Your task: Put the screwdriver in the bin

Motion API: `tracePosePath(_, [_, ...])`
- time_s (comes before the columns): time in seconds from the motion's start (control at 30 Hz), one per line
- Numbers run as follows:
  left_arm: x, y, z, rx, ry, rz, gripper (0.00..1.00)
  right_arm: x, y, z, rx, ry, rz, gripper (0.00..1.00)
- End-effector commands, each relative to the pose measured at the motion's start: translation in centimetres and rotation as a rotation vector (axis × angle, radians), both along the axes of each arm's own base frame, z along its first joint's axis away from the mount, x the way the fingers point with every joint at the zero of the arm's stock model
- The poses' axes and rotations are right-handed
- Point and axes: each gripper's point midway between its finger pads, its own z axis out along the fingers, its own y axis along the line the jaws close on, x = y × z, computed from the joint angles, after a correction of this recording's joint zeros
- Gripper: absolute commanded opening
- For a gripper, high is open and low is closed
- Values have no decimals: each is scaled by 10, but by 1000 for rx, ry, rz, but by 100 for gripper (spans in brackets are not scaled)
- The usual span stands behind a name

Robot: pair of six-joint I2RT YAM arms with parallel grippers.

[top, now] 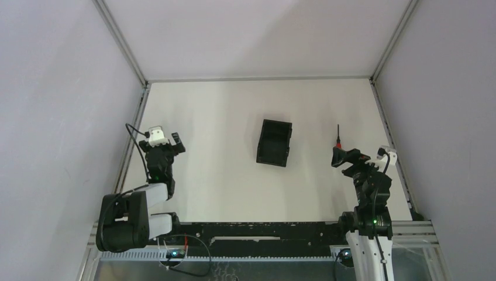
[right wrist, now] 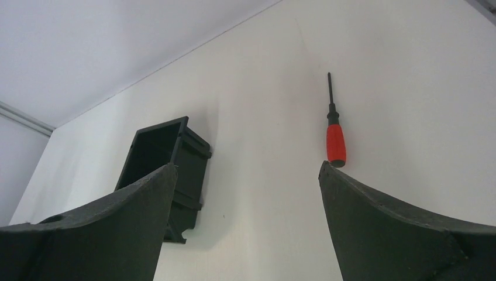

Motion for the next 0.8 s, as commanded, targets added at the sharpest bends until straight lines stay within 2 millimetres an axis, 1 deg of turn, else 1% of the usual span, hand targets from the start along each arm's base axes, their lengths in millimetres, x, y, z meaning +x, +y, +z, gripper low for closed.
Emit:
tracePosePath(0.0, [12, 2, 26, 19, -67, 7, 100, 0, 0, 25, 5, -75, -7, 100])
tracePosePath(0.07, [12, 1, 26, 19, -67, 6, 100, 0, 5, 44, -39, -131, 34, 99])
tracePosePath(0.13, [12, 1, 26, 19, -68, 6, 100, 1, 13, 70, -77, -209, 92, 97])
tracePosePath(0.2, [12, 1, 25, 19, -67, 6, 100, 5, 15, 93, -101, -250, 106, 97])
tracePosePath(0.27, [12, 2, 26, 19, -68, 7, 100, 13, 11, 114, -127, -224, 95, 97])
tracePosePath(0.37, [12, 1, 26, 20, -67, 5, 100, 39, 0, 126, -160, -10, 67, 97])
tracePosePath(0.4, [12, 2, 26, 19, -67, 7, 100, 49, -1, 120, -171, 99, 78, 97])
tracePosePath(0.43, [12, 1, 26, 19, -67, 6, 100, 59, 1, 120, -175, 182, 107, 98])
tracePosePath(0.47, [12, 2, 25, 19, -66, 7, 100, 69, 4, 110, -177, 293, 148, 99])
tracePosePath(0.5, [12, 2, 26, 19, -68, 7, 100, 78, 5, 82, -175, 461, 193, 99])
tracePosePath(0.57, [12, 2, 25, 20, -67, 7, 100, 97, -3, 64, -163, 617, 192, 98])
tracePosePath(0.67, [12, 2, 25, 19, -66, 7, 100, 123, -20, 19, -152, 784, 152, 96])
tracePosePath(0.7, [12, 2, 26, 20, -67, 6, 100, 132, -26, -1, -159, 851, 134, 96])
tracePosePath(0.73, [12, 2, 26, 20, -68, 8, 100, 137, -31, -8, -165, 875, 123, 96])
tracePosePath(0.77, [12, 2, 25, 19, -67, 7, 100, 143, -36, -23, -169, 922, 113, 94])
